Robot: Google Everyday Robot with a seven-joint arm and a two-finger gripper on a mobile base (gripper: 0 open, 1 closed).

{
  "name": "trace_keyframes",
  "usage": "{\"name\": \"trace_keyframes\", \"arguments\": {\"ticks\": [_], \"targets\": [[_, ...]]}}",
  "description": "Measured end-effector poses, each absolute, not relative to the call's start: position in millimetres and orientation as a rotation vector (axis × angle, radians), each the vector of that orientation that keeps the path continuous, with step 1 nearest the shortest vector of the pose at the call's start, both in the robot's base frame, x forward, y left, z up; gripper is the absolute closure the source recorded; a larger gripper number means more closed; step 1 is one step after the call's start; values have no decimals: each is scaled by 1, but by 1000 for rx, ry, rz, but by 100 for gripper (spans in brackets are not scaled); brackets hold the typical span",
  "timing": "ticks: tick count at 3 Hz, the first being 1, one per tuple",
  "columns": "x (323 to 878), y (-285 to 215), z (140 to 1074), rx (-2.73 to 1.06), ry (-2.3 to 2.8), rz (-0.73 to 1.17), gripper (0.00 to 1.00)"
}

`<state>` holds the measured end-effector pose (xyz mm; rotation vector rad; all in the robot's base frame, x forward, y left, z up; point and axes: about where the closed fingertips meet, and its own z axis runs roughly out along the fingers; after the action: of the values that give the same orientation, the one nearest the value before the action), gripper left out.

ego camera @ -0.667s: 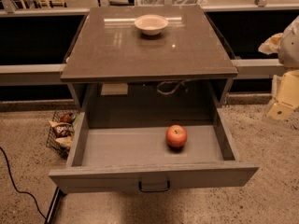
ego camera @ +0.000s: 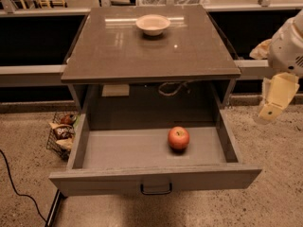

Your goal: Pick apple from top drawer and place on counter

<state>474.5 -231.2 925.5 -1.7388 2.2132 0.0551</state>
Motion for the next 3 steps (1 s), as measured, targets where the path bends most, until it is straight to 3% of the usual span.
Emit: {"name": "trace_keyframes", "arguments": {"ticks": [2,3], "targets": [[514,-187,846,-1744,2124,249,0],[514,-187,846,-1744,2124,249,0]]}}
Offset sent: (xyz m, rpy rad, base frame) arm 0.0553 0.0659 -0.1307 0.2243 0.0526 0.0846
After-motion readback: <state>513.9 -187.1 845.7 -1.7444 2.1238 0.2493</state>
